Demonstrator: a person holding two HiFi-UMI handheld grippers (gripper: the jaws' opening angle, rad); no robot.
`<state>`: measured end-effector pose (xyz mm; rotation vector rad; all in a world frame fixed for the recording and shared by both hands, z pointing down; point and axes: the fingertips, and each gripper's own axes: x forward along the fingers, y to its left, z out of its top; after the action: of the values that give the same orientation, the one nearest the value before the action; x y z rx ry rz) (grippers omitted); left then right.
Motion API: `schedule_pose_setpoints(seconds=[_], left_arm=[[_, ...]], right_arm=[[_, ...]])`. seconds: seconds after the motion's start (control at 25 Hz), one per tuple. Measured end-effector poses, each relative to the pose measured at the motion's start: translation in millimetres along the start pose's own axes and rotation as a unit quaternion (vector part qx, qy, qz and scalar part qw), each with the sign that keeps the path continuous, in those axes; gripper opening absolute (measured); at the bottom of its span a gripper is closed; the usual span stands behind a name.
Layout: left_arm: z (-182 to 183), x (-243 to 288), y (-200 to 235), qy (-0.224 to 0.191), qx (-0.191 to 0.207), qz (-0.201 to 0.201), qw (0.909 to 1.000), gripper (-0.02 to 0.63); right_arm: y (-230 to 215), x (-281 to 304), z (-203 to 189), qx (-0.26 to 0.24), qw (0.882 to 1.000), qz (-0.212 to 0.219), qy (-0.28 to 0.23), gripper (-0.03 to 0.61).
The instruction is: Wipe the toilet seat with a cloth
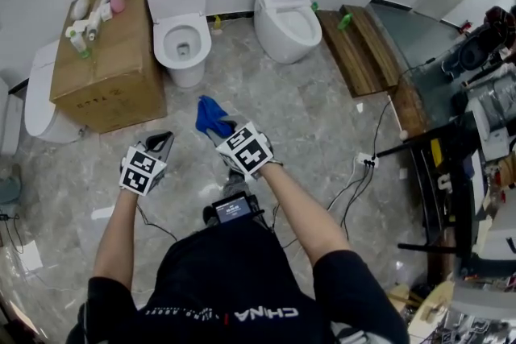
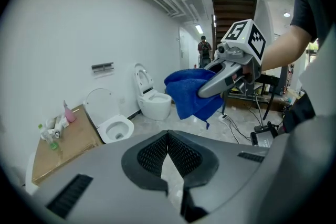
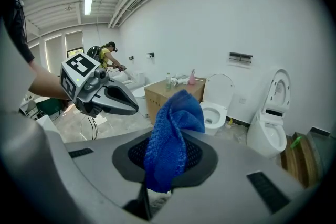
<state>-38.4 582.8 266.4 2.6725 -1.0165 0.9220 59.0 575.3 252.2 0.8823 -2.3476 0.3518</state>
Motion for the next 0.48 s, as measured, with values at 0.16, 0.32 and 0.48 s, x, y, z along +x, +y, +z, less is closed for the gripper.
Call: schedule_pose_setpoints(seconds=[0.16,0.32,0.48], left_arm=[[5.9,20.8,16.9,0.0,-0.01,-0.005,0.9999,0.011],[16.4,50.2,44.5,0.013,-0.009,0.007,0.9998,0.011],[33.9,80.8,85.1,0.03,-0.009,0.019,0.9993,0.011]], right_arm=[[-20.3,21.8,3.8,0.0,1.0,0.016,0.011,0.054],[-59.1,51.3,18.7,-0.003,0.999,0.031,0.005,0.054],[-104.8,82.0,51.7,-0.003,0.999,0.044,-0.011,0.054]])
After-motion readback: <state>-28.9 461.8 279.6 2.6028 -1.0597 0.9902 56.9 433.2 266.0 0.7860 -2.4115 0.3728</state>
